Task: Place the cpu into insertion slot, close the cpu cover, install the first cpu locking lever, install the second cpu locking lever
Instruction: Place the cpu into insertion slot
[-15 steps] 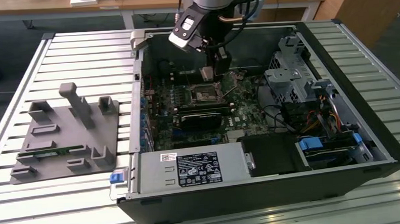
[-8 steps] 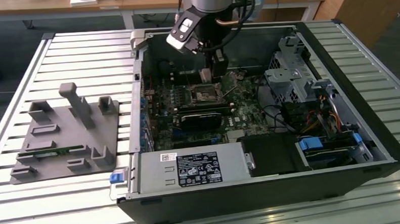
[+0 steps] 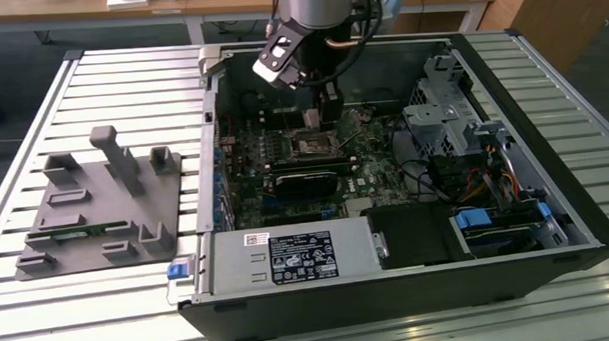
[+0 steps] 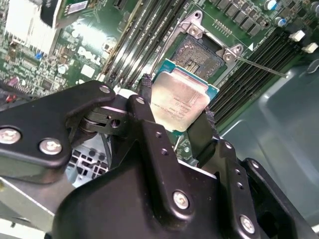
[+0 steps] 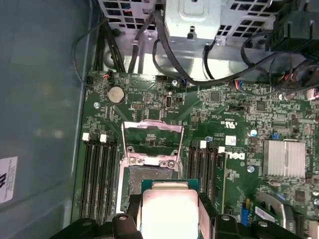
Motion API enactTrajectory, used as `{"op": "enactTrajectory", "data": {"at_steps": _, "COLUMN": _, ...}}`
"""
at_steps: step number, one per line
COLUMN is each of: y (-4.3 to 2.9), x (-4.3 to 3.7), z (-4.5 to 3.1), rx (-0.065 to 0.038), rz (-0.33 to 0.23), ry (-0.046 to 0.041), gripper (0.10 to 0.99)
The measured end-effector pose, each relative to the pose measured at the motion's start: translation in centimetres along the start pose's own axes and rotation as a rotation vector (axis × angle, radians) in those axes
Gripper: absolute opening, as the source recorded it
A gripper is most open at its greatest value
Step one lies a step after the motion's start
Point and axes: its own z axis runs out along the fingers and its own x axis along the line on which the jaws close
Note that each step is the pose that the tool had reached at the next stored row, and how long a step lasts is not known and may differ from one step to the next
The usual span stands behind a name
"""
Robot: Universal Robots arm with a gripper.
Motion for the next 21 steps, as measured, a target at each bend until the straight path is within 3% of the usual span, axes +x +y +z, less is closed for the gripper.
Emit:
{"op": "enactTrajectory", "data": {"at_steps": 11, "y": -0.32, "x": 1.21, "z": 1.98, "rx": 0.0, "rz": 0.006, "ry": -0.0027, "gripper": 0.537}}
{"op": "enactTrajectory", "data": {"at_steps": 17, "y": -0.37, "x": 1.38, "z": 2.51, "rx": -0.002, "rz": 0.005, "ry": -0.0149, "gripper": 0.537}}
{"op": "enactTrajectory", "data": {"at_steps": 21, "y": -0.44, "x": 1.52, "z": 3.22, "rx": -0.002, "rz": 0.005, "ry": -0.0153, "gripper": 0.537}}
